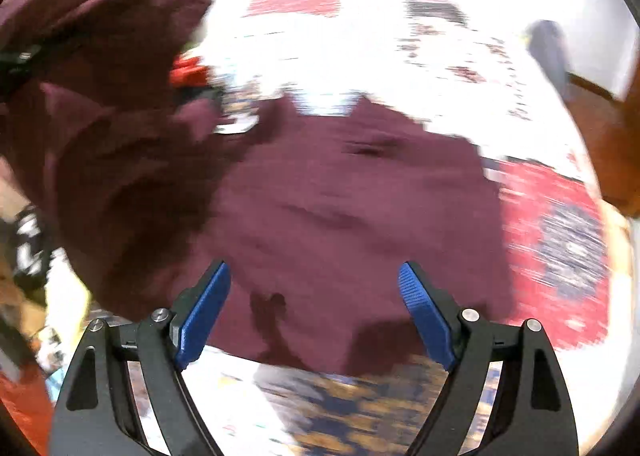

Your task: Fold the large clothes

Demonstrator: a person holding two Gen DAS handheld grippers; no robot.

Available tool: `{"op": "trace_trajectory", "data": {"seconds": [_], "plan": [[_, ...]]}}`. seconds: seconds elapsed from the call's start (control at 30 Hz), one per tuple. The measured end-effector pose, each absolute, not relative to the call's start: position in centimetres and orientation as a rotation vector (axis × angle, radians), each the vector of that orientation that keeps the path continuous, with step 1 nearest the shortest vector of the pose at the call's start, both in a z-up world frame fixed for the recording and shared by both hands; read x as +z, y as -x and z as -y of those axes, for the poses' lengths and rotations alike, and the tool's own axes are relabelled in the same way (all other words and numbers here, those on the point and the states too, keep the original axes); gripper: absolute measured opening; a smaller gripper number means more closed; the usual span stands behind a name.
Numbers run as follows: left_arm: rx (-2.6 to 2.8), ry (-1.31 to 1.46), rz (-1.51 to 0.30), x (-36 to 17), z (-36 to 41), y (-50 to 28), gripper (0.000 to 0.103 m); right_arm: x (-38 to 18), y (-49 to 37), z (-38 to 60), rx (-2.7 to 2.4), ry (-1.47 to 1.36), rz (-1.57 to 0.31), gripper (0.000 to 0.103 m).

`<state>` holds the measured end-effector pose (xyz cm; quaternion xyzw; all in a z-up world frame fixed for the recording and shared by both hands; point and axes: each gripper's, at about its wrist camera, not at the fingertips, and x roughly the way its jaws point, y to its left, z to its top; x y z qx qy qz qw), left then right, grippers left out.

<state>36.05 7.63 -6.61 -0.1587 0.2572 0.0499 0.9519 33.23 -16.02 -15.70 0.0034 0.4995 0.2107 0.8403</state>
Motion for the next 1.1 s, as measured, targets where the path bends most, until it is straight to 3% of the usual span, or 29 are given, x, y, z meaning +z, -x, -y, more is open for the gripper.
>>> {"op": "trace_trajectory", "data": {"seconds": [0.2,0.43,0.67,0.8,1.1], "plan": [[-0.021,0.225,-0.578,-8.2,1.0,-38.9,0.028,-20.2,-32.9,20.9,0.357,-0.077,-1.182,0.084],[-0.202,-0.076,-0.765,-15.1,10.7,-39.8,0.028,-21.3,-31.0,23.4,0.363,-0.097,-1.185,0.084],[-0.371,-0.084,-0.930,-18.1,10.5,-39.3,0.036,-20.7,-30.3,26.7,0.275,-0.100,-1.182,0.084],[-0.407,-0.169,-0.921,-17.8,10.4,-37.8,0.042,-19.5,-29.7,28.9,0.237,-0.121,-1.158,0.084],[-0.393,-0.178,-0.961,-16.1,10.8,-36.4,0.044,-13.9,-27.7,30.4,0.211,-0.155,-1.026,0.084]]}}
